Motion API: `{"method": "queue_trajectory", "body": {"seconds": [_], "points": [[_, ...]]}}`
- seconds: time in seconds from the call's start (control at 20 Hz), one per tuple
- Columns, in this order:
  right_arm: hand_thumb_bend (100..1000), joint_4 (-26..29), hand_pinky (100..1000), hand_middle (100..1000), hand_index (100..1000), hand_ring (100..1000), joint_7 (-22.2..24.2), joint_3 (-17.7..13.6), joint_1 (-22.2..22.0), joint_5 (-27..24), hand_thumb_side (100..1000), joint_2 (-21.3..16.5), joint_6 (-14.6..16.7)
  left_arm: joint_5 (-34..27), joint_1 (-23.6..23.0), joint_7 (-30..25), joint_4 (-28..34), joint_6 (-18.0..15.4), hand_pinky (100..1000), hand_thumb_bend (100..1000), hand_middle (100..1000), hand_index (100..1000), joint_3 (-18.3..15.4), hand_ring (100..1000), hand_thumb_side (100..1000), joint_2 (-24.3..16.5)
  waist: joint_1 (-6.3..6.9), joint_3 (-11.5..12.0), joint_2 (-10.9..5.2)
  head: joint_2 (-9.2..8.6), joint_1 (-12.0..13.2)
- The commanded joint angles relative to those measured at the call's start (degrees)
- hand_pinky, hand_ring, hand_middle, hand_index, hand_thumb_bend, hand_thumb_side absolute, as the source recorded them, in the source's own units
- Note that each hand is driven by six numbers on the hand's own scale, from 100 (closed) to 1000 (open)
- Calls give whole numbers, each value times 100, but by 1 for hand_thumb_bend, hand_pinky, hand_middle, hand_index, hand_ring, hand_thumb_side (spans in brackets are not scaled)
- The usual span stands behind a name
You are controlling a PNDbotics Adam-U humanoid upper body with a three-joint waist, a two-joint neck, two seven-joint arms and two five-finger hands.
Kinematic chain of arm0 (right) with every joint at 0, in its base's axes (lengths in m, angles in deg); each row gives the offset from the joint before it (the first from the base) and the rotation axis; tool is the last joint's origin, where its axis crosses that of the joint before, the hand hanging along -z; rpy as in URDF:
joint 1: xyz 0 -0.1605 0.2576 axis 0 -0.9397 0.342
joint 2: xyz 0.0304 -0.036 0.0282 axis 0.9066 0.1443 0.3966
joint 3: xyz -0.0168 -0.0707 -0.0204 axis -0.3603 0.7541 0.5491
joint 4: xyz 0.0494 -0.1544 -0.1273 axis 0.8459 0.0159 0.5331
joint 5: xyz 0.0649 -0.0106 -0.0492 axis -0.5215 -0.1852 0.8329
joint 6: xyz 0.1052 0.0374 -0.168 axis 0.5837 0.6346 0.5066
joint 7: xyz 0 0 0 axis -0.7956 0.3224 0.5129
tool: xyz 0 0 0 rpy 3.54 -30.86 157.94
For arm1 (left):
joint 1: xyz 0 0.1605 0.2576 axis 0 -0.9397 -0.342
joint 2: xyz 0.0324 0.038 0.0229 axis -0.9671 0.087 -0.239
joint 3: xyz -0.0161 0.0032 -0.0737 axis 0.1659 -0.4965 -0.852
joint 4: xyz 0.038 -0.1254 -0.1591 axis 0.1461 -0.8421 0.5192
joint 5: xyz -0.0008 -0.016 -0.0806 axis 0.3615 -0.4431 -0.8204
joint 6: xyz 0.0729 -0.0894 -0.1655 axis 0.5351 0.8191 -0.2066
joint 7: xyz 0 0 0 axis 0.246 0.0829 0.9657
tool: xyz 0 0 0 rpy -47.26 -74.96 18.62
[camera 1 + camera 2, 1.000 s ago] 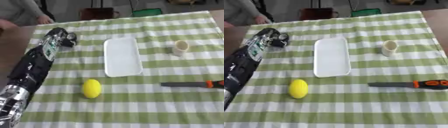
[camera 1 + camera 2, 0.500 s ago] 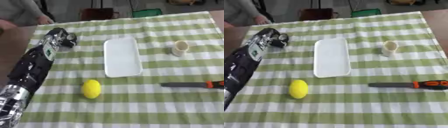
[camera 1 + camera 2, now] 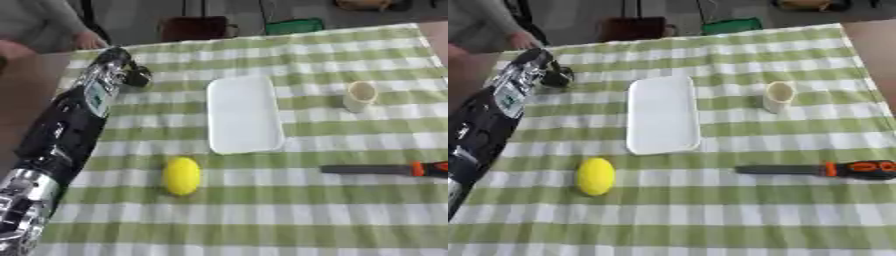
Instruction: Pick up objects on the table and place them in the box.
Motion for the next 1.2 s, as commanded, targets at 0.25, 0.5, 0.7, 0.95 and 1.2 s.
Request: {"method": "queue_trajectory", "body": {"seconds": [0.25,0.5,0.7,0.95,1.2], "points": [[535,119,600,705,810,650,-1,-50,26,-17,729,-90,14,206,144,-61,219,35,910,260,859,666,58,877,296,-248,-57,16,-181,-38,-3],[536,122,600,706,810,650,-3,-52,30,-18,729,-93,16,632,117,-192,69,54,920,324,868,692,45,887,308,-229,-55,-2,-151,-39,-18],[537,126,600,706,810,650,2,-50,36,-18,728,-96,17,840,113,-253,8,62,921,327,866,677,23,887,308,-211,-51,-12,-122,-41,-18],[540,129,600,706,810,650,3,-51,40,-19,728,-96,18,970,107,-228,-26,94,919,319,866,676,6,887,304,-194,-54,-32,-96,-50,-17],[542,129,600,706,811,650,4,-51,41,-23,728,-95,20,1021,102,-220,-78,113,920,303,863,659,-3,886,311,-188,-57,-39,-91,-57,-20]]}}
